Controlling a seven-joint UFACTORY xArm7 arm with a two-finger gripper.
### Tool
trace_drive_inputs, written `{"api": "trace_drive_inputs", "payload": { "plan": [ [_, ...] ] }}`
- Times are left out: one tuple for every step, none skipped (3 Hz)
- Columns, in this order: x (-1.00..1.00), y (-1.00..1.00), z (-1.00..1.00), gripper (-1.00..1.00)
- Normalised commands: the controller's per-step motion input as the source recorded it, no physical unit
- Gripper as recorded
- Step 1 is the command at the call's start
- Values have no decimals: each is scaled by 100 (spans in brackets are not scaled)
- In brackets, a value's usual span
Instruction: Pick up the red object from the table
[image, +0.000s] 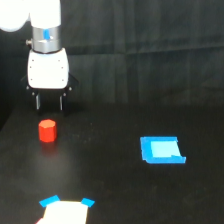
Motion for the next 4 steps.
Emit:
{"api": "trace_drive_inputs", "payload": {
  "plan": [
    [-5,-100,18,100],
    [-34,-100,13,100],
    [1,-100,-53,-39],
    [83,-91,-16,50]
  ]
}}
